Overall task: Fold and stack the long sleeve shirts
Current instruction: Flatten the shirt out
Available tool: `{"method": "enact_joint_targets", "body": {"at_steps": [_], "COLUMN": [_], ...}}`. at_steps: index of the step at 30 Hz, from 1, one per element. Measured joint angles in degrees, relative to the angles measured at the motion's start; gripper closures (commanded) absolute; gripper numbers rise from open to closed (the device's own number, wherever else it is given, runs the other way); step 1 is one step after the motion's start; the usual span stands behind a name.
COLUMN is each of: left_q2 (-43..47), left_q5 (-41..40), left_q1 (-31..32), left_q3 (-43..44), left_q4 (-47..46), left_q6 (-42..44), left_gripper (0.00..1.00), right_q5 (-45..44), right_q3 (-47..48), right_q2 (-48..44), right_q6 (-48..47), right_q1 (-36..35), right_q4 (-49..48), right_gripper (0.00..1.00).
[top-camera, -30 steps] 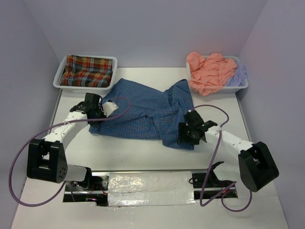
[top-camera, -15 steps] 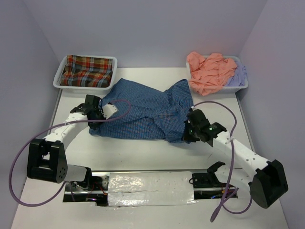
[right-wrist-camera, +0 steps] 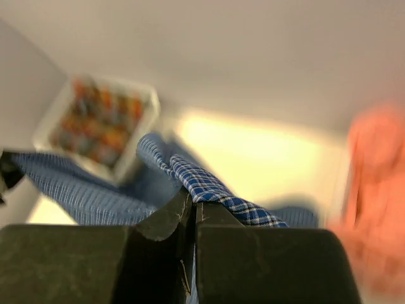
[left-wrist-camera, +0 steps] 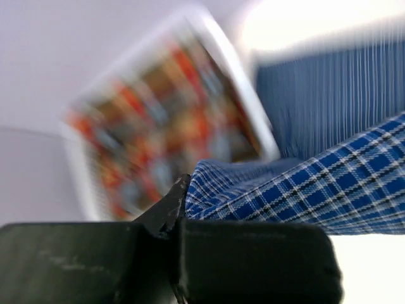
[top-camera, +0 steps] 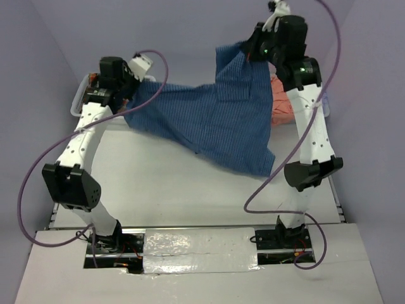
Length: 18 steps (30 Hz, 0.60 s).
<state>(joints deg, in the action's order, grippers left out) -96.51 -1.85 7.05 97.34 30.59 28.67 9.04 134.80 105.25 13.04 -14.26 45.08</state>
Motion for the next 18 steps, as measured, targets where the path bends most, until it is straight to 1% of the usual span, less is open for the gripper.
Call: {"method": "enact_joint_targets", "body": {"at_steps": [1,2,4,5,6,7,10,13,14,16,17,18], "left_q2": [1.1,2.6,6.6,8.7,10.7,12.4,18.4,22.8,24.1,27.0,28.5,29.7], "left_q5": [-0.1,-0.2,0.2,0.7,1.2,1.7,2.6,2.5,2.1,1.4,1.3,1.4], "left_q1": [0.0,0.0,0.0,0.0,0.0,0.0,0.0,0.0,0.0,0.0,0.0,0.0], "left_q3": [2.0,2.9,3.0,2.4,1.5,0.2,-8.3,-19.1,-23.0,-30.5,-33.3,-35.1], "left_q4": [-2.0,-3.6,-5.0,-5.4,-5.7,-5.9,-6.5,-4.6,-3.4,0.1,2.9,7.6], "left_q6": [-0.7,-1.1,-1.2,-0.8,-0.2,0.2,5.0,12.5,15.5,21.4,24.2,27.5], "left_gripper": [1.0,1.0,1.0,1.0,1.0,1.0,1.0,0.99,0.98,0.95,0.93,0.89], "right_q5": [0.0,-0.2,-0.4,-0.5,-1.2,-1.6,-2.8,-2.3,-1.5,0.2,1.3,2.2], "right_q3": [6.5,7.6,-1.1,-8.1,-14.7,-18.4,-26.6,-35.2,-38.6,-44.4,-47.4,-50.2], "right_q2": [1.9,0.8,-7.6,-13.4,-19.4,-23.9,-34.6,-43.5,-47.0,-52.6,-55.3,-57.8], "right_q6": [-0.7,-1.0,-1.9,-2.3,-2.6,-2.9,-3.6,-3.7,-3.5,-3.0,-2.6,-2.0], "right_q1": [0.0,0.0,0.0,0.0,0.0,0.0,-0.1,-0.1,-0.1,-0.1,-0.1,-0.2], "right_q4": [-0.7,-1.6,-5.2,-7.9,-8.5,-8.5,-9.7,-10.0,-10.0,-8.2,-7.6,-6.6], "right_gripper": [1.0,1.0,1.0,1.0,1.0,1.0,1.0,1.0,1.0,1.0,1.0,1.0]}}
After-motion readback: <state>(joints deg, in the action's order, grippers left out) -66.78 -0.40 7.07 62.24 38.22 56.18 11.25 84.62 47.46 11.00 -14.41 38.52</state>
